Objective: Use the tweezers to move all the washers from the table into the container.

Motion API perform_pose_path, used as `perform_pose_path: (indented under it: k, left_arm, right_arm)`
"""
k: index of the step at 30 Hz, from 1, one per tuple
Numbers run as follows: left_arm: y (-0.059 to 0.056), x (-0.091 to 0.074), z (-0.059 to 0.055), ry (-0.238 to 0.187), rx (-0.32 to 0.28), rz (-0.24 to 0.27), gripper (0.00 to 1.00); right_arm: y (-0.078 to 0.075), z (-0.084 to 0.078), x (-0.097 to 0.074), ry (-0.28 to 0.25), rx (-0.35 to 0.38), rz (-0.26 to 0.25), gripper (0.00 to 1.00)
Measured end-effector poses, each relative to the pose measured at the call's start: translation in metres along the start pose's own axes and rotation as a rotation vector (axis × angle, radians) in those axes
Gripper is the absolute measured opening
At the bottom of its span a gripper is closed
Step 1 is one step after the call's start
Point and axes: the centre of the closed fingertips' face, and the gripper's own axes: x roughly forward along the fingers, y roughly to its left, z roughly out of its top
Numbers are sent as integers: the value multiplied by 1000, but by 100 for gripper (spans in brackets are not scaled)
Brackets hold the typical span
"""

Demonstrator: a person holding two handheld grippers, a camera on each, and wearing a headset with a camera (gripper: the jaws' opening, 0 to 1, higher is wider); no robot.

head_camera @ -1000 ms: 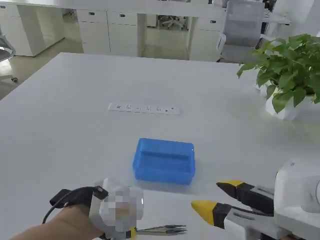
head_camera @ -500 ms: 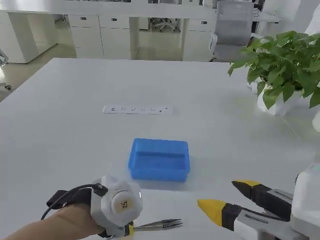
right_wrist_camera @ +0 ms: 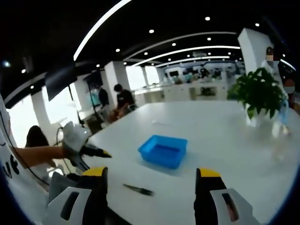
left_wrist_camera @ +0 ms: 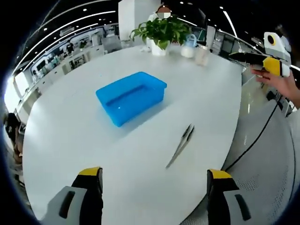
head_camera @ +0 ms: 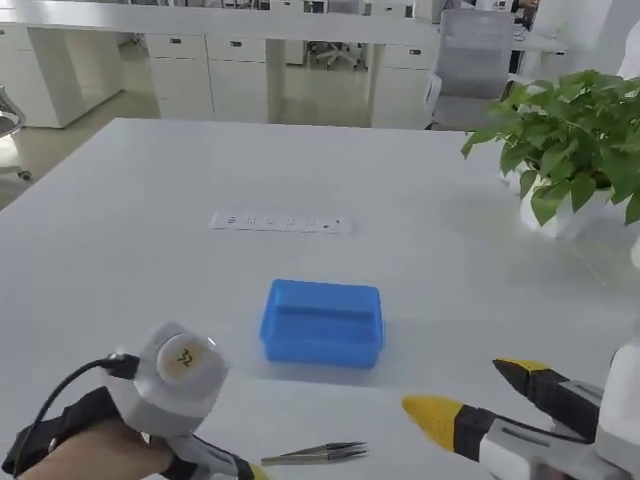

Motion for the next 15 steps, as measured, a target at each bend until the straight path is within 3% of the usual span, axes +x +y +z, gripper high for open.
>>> perform_pose_path:
  k: [2,3,6,9,12,15]
  left_arm:
    - [3,-17,10,-52,-23,45,99]
    - [3,-23,11,-55,-35,44,99]
    - [5,-46,26,-153,-147,68,99]
    - [8,-66,34,-221,-213,95,99]
    - [13,-86,38,-277,-247,153,99]
    - [21,-108,48,-371,-231,248,99]
  right_arm:
    - [-2,0,0,3,4,-6,76]
    - [-4,1,0,0,4,-15,77]
    - [-5,0,1,10,3,-11,75]
    - [-8,-1,2,15,3,-29,79]
    - [-11,0,1,9,6,-52,83]
    - [-13,0,0,8,9,-70,88]
